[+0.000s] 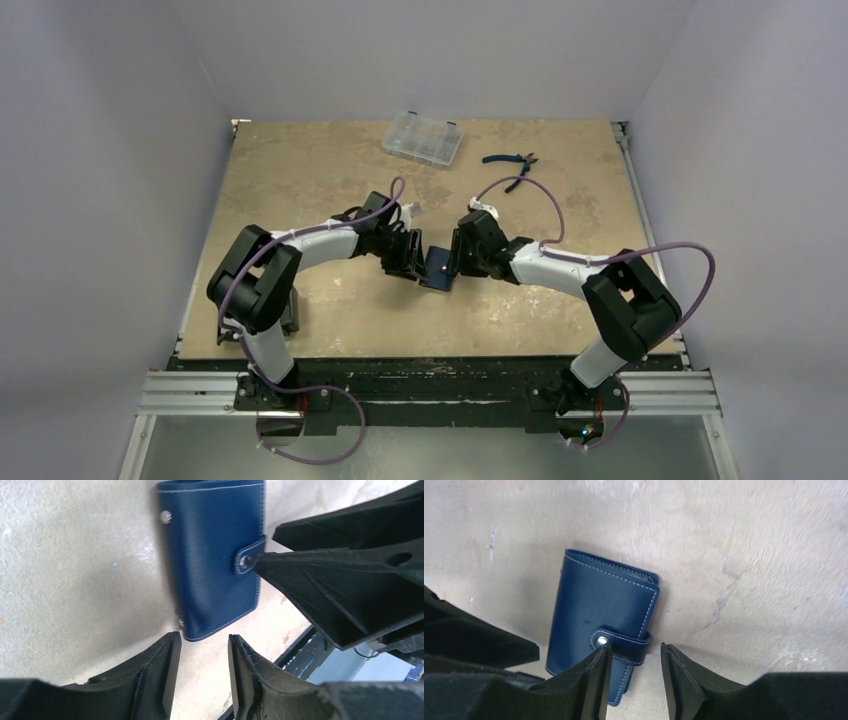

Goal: Put the credit cards into the card holder
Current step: Move the card holder to the center of the board.

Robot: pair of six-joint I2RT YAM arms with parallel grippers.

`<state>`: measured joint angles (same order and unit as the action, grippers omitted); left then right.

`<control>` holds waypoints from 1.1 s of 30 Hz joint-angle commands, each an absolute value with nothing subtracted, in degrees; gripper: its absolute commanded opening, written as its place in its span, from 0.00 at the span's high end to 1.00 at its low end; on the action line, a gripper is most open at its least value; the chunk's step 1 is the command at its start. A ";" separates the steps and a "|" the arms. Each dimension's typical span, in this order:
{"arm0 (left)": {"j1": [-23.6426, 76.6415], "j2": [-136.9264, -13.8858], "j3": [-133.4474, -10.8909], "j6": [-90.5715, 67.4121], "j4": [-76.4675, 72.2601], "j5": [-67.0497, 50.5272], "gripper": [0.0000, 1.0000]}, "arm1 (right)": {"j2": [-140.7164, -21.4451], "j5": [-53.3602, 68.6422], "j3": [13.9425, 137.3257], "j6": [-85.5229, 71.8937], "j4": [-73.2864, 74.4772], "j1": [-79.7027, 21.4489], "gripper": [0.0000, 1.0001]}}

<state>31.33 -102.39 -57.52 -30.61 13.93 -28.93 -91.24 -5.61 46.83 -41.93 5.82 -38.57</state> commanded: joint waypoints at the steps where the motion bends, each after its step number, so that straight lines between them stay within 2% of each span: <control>1: 31.67 -99.07 -61.84 -31.04 12.45 -32.09 0.59 | -91.05 -14.56 53.87 -35.40 12.57 -39.09 0.52; 4: 31.65 -103.12 -64.59 -32.35 12.25 -33.98 0.70 | -89.99 -13.43 54.98 -37.37 13.41 -40.20 0.53; 7: 31.68 -104.04 -63.94 -34.41 8.58 -34.27 0.74 | -90.03 -13.44 56.32 -40.63 13.53 -42.57 0.52; 12: 31.47 -106.94 -63.06 -34.96 7.27 -33.89 0.82 | -93.70 -18.39 60.41 -45.87 17.65 -45.99 0.52; 20: 29.45 -108.75 -58.71 -37.87 3.59 -34.30 0.99 | -99.04 -27.98 64.51 -49.80 22.85 -50.33 0.54; 29: 29.00 -108.87 -58.67 -37.07 6.41 -32.78 1.00 | -102.98 -29.84 64.73 -48.92 22.30 -50.45 0.55; 33: 29.00 -109.15 -58.63 -37.14 6.42 -32.99 1.00 | -103.69 -28.72 64.79 -47.81 20.77 -50.53 0.50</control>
